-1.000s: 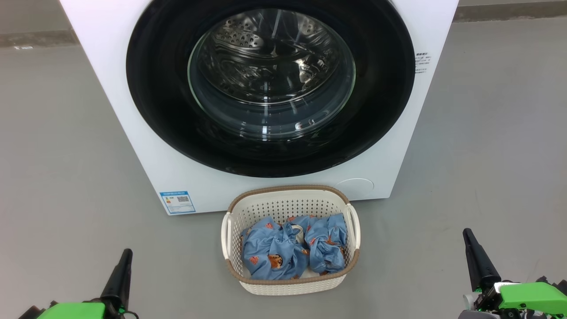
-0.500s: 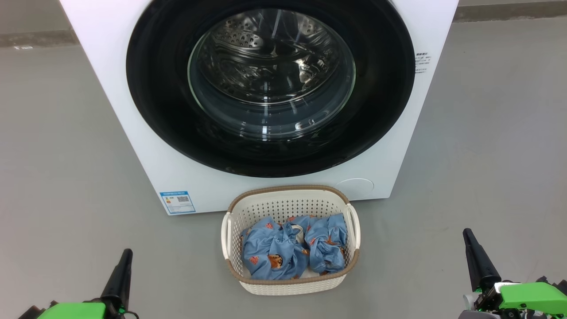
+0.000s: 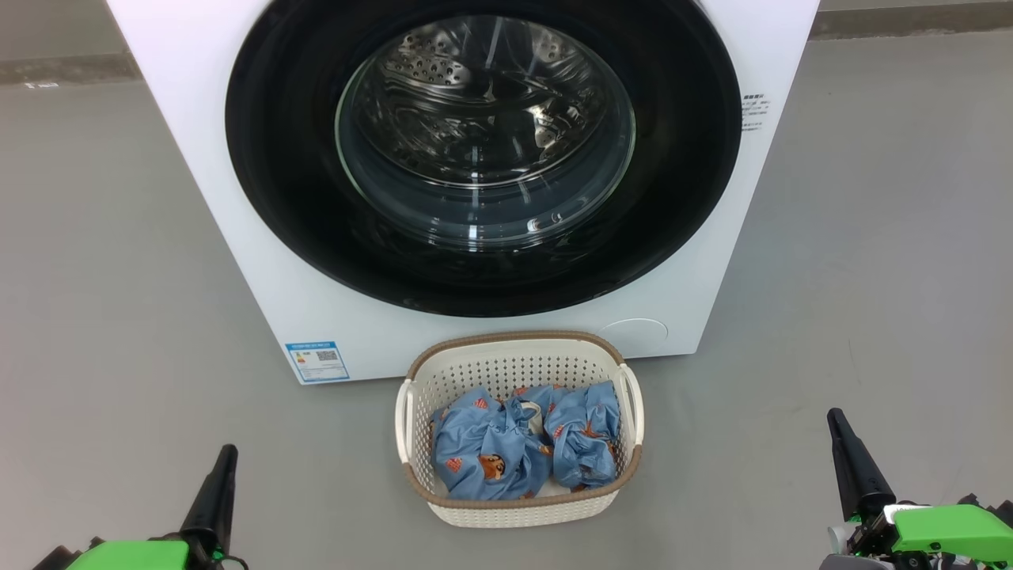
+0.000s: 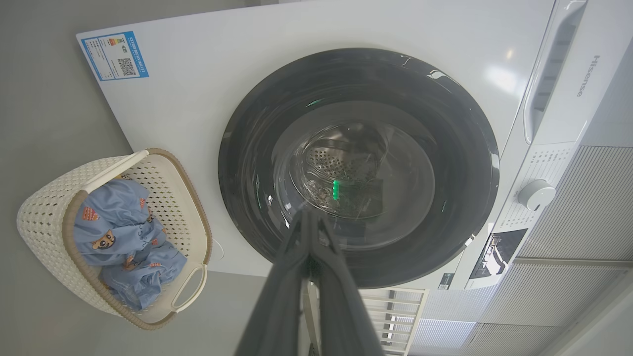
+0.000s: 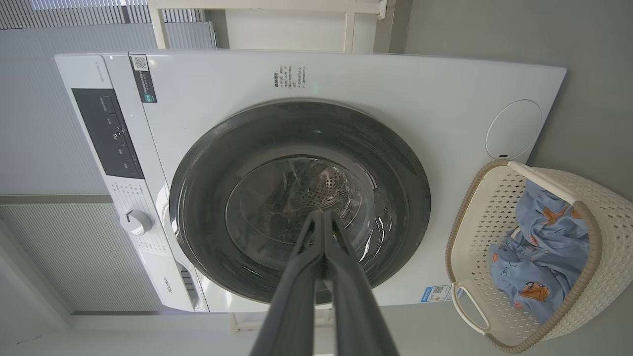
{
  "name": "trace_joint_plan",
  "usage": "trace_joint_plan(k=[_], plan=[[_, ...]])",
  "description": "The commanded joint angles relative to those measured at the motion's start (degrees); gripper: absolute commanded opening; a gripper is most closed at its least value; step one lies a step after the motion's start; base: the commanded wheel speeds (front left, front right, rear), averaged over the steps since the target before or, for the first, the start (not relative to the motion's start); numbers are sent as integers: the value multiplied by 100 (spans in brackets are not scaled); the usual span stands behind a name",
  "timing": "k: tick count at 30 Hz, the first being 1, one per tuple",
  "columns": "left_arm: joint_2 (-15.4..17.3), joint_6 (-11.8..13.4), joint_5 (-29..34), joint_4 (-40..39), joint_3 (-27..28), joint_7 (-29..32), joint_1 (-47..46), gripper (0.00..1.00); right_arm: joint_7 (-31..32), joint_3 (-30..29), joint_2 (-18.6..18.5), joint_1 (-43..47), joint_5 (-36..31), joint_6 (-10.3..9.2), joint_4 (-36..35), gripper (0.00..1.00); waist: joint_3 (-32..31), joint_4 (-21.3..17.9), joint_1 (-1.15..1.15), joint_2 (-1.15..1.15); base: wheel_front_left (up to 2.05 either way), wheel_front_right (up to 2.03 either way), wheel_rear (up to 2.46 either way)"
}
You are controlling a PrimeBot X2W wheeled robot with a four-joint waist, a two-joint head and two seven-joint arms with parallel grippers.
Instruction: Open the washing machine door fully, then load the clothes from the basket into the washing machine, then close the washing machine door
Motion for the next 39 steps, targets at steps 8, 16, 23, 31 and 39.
trace_joint_plan(k=[8,16,23,31,39], plan=[[65,-18,61,-109,202,29,-245,0,29,119,-17,-262,-42,10,-160,0,0,0,0,0,0,0,0],[61,-18,65,-109,207,33,-246,0,32,115,-14,-263,-46,10,-160,0,0,0,0,0,0,0,0],[59,-18,68,-108,210,36,-246,0,35,112,-12,-263,-48,10,-160,0,0,0,0,0,0,0,0],[56,-18,71,-108,214,39,-246,0,37,108,-10,-263,-51,10,-159,0,0,0,0,0,0,0,0],[54,-18,74,-108,218,42,-247,0,40,105,-8,-264,-54,10,-159,0,0,0,0,0,0,0,0]])
